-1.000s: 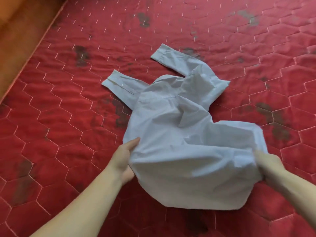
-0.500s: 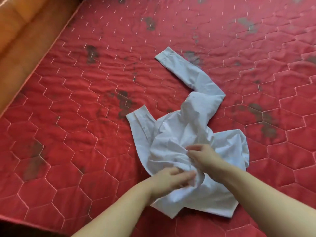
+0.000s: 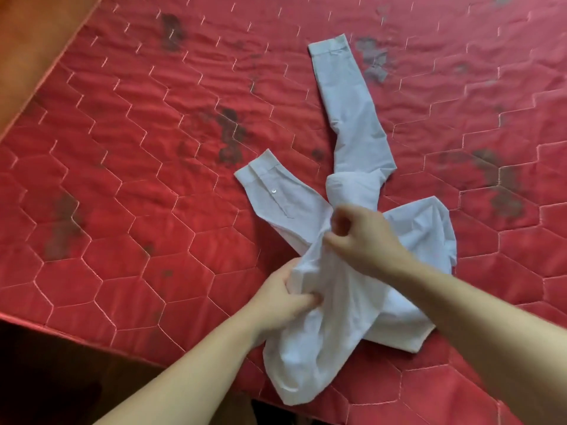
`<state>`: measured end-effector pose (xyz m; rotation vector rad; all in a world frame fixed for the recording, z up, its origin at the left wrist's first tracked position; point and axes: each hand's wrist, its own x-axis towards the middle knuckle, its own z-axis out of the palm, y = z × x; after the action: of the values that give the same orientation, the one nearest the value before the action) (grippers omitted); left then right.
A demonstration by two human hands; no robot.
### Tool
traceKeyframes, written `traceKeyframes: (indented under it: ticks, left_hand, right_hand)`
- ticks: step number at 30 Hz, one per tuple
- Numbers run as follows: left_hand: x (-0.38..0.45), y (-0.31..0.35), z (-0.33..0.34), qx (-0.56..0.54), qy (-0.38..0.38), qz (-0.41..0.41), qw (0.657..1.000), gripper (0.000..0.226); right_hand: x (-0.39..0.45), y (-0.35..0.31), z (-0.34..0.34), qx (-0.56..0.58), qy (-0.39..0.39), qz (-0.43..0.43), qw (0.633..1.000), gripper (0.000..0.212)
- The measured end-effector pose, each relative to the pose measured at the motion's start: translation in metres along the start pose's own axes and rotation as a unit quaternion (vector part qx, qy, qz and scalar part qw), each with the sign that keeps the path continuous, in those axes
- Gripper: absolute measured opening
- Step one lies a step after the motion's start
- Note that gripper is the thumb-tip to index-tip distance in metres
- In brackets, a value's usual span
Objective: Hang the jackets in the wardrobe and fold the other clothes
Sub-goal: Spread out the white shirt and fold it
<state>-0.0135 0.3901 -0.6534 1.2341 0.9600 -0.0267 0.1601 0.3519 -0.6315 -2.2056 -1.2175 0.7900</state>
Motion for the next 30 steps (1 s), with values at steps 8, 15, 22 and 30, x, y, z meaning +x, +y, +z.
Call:
traceKeyframes:
  ticks: [8,15,22,30]
  left_hand:
    - [-0.014,0.011,-0.049,0.209,0.064,0.038,0.975,0.068]
    - [-0.008,0.069,-0.047,0.354,-0.007,0.172,0.919,0.059]
    - [-0.030,0.106,-0.058,0.409,0.038,0.216,0.886,0.022]
    - [-0.060,0.178,-0.072,0.609,0.122,0.403,0.672,0.038]
  right_hand:
    - [0.015,0.012,0.000,-0.219,-0.105,-0.113,0.963,0.016]
    - [-0.016,-0.023,-0.001,0.000,0.038,-0.265,0.964,0.009]
    - [-0.024,-0.016,-0.031,-0.098,-0.034,-0.150,0.983,0.016]
    - [-0.029,-0.098,-0.131,0.053,-0.059,-0.053,0.995,0.051]
